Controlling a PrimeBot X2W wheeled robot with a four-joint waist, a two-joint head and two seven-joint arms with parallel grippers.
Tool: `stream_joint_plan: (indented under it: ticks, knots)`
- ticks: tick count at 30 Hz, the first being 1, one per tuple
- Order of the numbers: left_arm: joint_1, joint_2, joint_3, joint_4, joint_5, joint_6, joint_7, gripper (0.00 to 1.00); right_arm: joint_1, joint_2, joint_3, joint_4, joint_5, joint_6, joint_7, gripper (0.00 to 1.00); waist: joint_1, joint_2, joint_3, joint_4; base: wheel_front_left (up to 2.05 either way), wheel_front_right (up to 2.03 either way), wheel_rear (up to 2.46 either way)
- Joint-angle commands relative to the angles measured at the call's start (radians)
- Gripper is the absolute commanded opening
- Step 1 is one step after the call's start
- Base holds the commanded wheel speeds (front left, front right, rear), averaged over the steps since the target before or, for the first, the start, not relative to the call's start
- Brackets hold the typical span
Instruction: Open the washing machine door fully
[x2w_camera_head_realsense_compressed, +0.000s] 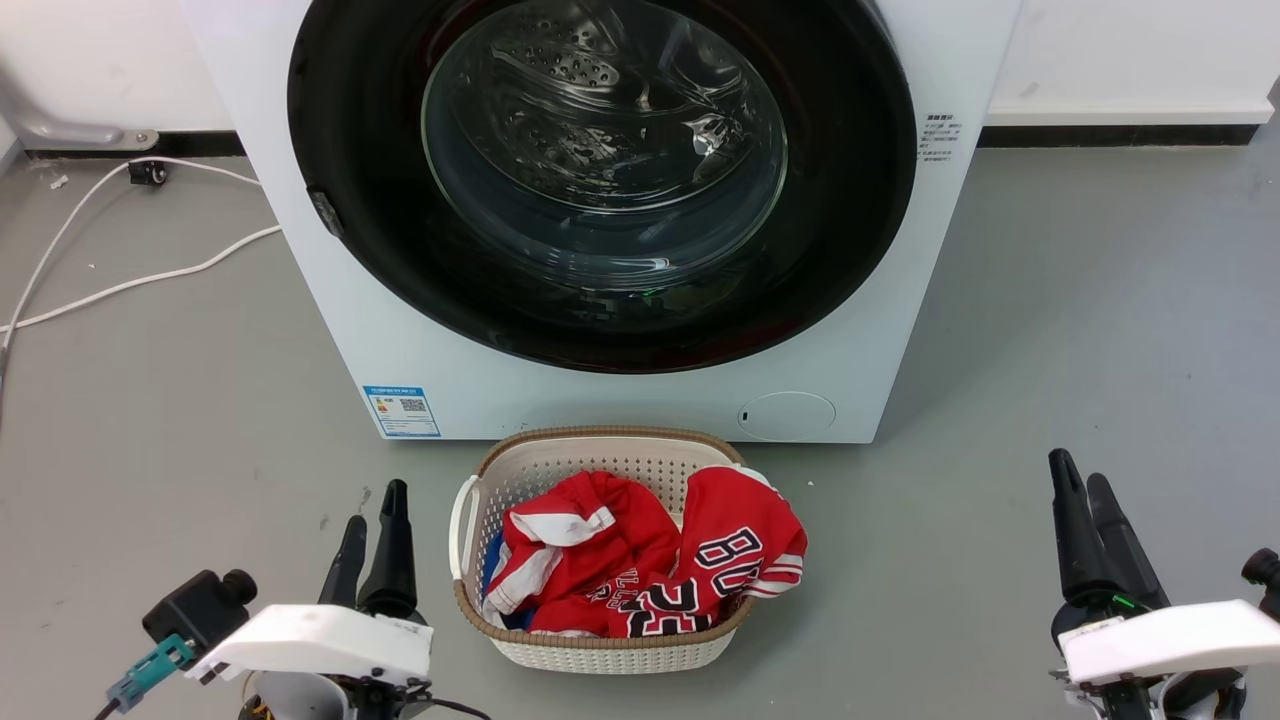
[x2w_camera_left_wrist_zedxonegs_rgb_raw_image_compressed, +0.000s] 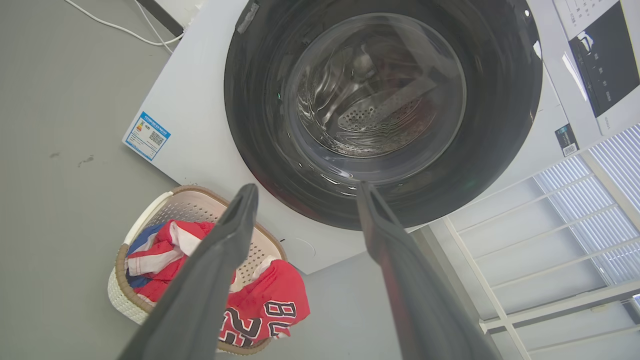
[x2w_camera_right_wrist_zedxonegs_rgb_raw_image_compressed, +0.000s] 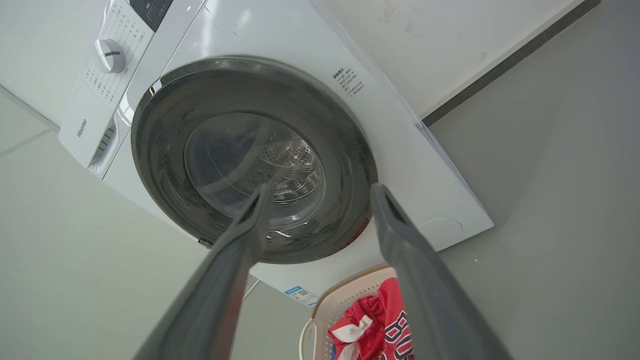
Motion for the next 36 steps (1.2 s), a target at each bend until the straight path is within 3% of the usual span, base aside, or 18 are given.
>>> stream_joint_plan:
  ticks: [1,22,36]
  knots:
    - [-0.008,0.005,-0.007,-0.020,0.030,0.006,-0.008,1.00,0.000,-0.003,0.004,-0.023,-0.034,0.002,-0.007,1.00,0.0000,0.0000,0.000,0.000,0.00,0.00,0.00]
    - [-0.001,0.048,-0.110,-0.047,0.312,0.105,-0.074,1.00,0.038,-0.003,0.009,-0.089,-0.356,0.002,-0.073,1.00,0.0000,0.0000,0.001,0.003,0.00,0.00,0.00]
    - [0.012,0.052,-0.145,-0.074,0.438,0.122,-0.112,1.00,0.061,-0.003,0.005,-0.137,-0.469,0.002,-0.111,1.00,0.0000,0.0000,0.001,0.006,0.00,0.00,0.00]
